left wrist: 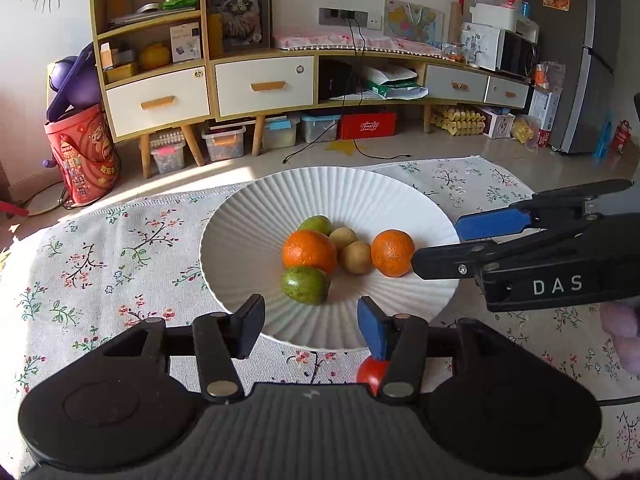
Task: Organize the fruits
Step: 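Open both tools to release the lime and orange into the bowl, then withdraw both tools from the bowl toward the two tomatoes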
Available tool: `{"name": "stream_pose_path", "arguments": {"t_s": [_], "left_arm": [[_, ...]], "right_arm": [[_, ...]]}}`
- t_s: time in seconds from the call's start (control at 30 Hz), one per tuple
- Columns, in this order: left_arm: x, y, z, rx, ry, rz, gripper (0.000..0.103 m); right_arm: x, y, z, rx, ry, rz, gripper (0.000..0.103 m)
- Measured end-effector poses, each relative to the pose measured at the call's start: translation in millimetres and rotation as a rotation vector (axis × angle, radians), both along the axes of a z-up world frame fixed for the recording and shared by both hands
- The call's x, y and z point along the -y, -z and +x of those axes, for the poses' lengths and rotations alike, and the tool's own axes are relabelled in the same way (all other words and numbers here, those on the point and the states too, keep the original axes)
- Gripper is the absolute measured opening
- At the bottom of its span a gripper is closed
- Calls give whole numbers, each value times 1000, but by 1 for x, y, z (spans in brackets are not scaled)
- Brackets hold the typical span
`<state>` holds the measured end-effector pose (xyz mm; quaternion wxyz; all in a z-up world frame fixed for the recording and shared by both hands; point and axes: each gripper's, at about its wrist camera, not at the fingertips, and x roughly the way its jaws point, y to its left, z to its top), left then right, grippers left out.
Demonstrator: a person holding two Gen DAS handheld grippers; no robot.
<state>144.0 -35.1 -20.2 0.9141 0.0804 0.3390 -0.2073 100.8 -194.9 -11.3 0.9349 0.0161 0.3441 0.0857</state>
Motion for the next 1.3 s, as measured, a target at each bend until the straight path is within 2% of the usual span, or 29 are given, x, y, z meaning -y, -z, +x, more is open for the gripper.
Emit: {"name": "stream_pose_path", "arguments": {"t_s": [0.5, 0.67, 0.93, 1.13, 1.3], "left_arm": [[-14, -6, -30, -1, -39, -15, 64], [-18, -4, -37, -6, -43, -16, 69], [-21, 7, -50, -12, -47, -13, 84], [-24, 19, -62, -14, -47, 11, 91], [-25, 28, -71, -24, -54, 31, 92]], "right_arm": [[-5, -3, -29, 16, -8, -15, 68], [-7, 0, -40, 14, -22, -28, 72], [-12, 10, -53, 7, -28, -44, 82], [-12, 16, -61, 8, -13, -52, 92], [-11, 23, -68, 5, 1, -75, 98]]}}
